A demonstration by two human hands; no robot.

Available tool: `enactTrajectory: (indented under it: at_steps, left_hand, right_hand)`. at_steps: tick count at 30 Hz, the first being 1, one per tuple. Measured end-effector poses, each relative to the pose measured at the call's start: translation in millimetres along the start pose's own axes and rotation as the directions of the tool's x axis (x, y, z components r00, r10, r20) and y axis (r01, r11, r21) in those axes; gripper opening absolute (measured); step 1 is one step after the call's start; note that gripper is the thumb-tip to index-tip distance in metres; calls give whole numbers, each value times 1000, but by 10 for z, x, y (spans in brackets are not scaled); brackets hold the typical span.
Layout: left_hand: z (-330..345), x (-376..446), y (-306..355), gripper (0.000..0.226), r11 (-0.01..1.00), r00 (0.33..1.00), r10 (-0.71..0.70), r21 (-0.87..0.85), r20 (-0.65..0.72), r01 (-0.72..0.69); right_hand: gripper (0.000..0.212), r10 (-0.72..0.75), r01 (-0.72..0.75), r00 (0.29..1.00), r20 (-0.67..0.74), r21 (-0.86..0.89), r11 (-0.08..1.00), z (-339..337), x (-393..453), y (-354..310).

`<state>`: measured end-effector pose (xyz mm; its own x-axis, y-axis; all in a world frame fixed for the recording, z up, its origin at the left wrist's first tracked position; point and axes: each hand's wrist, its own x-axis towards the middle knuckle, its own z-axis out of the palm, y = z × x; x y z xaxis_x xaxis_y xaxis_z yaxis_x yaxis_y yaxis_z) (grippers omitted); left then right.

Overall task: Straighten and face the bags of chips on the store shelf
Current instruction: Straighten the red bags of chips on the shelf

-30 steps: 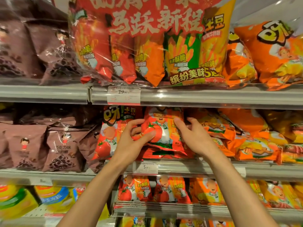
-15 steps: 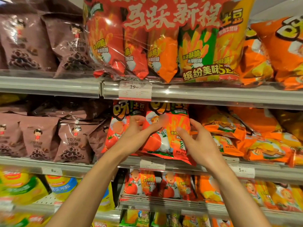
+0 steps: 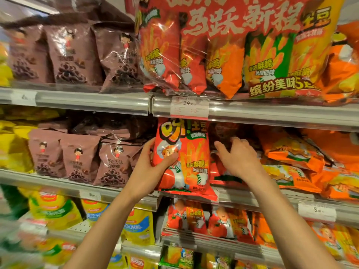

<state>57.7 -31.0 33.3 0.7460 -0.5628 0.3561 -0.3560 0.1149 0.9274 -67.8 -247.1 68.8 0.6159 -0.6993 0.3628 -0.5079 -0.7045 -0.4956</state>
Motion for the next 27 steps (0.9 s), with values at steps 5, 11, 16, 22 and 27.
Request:
enactTrajectory:
  at_steps: [5,11,16,22,27]
  left_hand:
    - [-47,-3,-82,69,999,1000,-3,-33,-30,2]
    - [-64,28,-102,75,1000,1000,-5,-10,-22,4]
    - [-50,47,-134,74,1000,1000,-7,7,-15,7]
    - [28,94,-105,66,1000,1000,-2,-5,-12,2]
    - [103,175,-93,71,1000,1000,19,13,-19,-19]
  right_hand:
    - [106,253,-173,944,211,-334,926,73,197,115]
    - [119,296,-203,921,252,-337,920,113,263,119]
    - [88,234,-201,957,172,-193,961,139,267,98]
    - [44,219,-222,974,-55,-76,972,121,247,85]
    - [30,179,-164,950,-257,79,983,90,186,75]
